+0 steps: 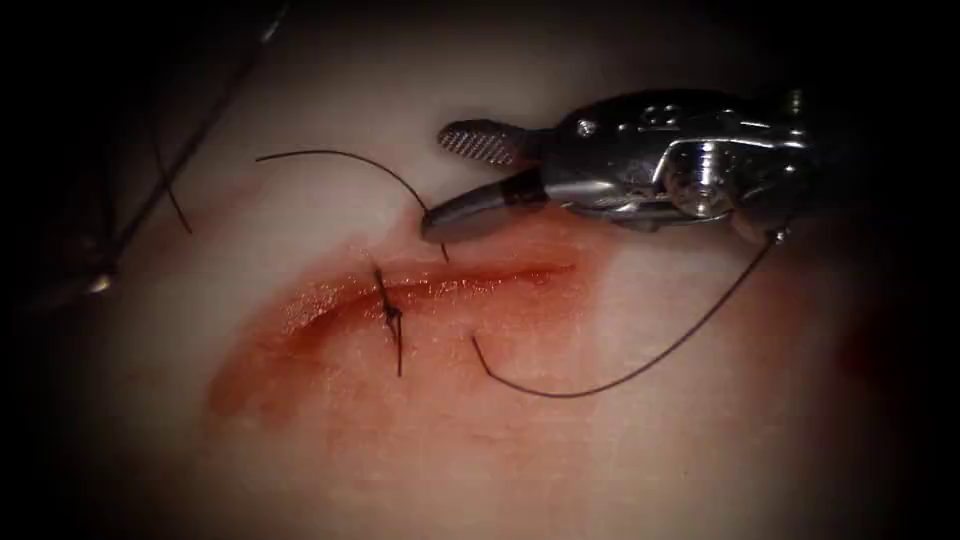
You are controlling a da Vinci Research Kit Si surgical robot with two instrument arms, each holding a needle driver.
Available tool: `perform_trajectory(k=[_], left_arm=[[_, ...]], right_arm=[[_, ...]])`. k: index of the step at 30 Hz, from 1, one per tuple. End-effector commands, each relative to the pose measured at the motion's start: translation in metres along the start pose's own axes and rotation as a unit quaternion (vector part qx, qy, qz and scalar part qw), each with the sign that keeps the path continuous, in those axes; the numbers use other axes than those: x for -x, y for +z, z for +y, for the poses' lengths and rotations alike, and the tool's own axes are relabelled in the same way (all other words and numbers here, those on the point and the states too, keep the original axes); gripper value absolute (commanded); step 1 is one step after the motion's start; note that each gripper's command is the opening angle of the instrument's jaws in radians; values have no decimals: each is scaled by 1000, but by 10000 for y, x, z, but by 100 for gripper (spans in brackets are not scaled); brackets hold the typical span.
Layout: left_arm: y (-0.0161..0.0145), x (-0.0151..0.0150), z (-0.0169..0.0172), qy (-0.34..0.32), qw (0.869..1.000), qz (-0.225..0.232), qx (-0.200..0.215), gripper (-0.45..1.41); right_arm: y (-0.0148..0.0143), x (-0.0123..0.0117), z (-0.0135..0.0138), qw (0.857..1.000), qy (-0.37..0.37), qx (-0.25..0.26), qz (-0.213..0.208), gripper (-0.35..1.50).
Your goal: Wound Closure
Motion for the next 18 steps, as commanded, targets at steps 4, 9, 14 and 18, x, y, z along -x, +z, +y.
perform_trajectory(k=[4,9,14,18], left_arm=[[6,4,5,-1,1000,0,1,-45],[5,4,5,-1,1000,0,2,-45],[4,4,5,-1,1000,1,2,-45],[5,6,6,0,1000,-1,1,-45]], right_arm=[[33,8,6,1000,-2,14,-10,74],[43,8,7,1000,6,17,-9,-35],[29,4,11,1000,8,25,-4,-35],[3,-11,24,997,20,74,32,-35]])
